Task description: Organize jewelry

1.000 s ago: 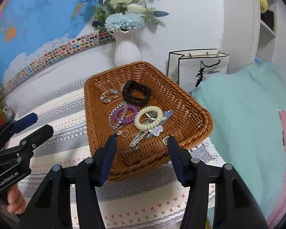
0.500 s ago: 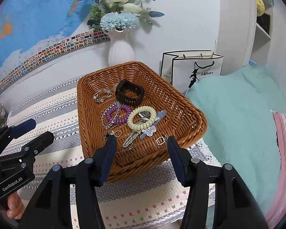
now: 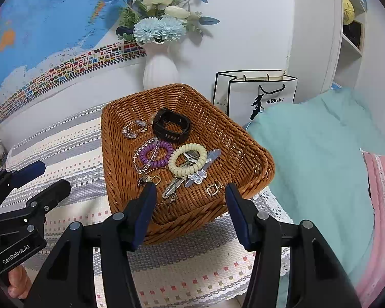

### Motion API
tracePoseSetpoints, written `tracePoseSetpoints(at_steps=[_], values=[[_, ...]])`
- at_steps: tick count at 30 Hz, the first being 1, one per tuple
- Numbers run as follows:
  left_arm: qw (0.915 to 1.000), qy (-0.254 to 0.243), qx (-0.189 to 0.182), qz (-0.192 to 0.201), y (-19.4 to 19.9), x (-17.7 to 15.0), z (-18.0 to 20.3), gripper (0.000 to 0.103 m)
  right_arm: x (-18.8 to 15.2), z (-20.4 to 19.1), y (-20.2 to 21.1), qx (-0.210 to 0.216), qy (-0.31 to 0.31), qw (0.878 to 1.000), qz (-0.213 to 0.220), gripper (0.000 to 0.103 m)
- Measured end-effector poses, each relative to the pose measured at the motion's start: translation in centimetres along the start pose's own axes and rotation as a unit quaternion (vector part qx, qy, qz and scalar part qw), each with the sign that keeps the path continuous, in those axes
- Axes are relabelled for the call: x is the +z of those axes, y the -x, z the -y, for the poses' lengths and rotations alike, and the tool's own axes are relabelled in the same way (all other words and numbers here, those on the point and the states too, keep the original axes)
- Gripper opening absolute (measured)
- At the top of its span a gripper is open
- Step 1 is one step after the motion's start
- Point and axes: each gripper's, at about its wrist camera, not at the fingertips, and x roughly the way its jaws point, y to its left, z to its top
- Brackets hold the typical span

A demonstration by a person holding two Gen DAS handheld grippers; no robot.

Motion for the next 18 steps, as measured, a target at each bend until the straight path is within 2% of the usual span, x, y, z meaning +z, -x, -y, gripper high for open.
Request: tracePoseSetpoints(at_steps=[18], values=[[1.0000, -0.001, 0.004, -0.008, -0.29, -0.30, 0.09, 0.065, -0.13, -0.10, -0.52, 0.004, 0.000, 1.000, -0.008, 0.059]])
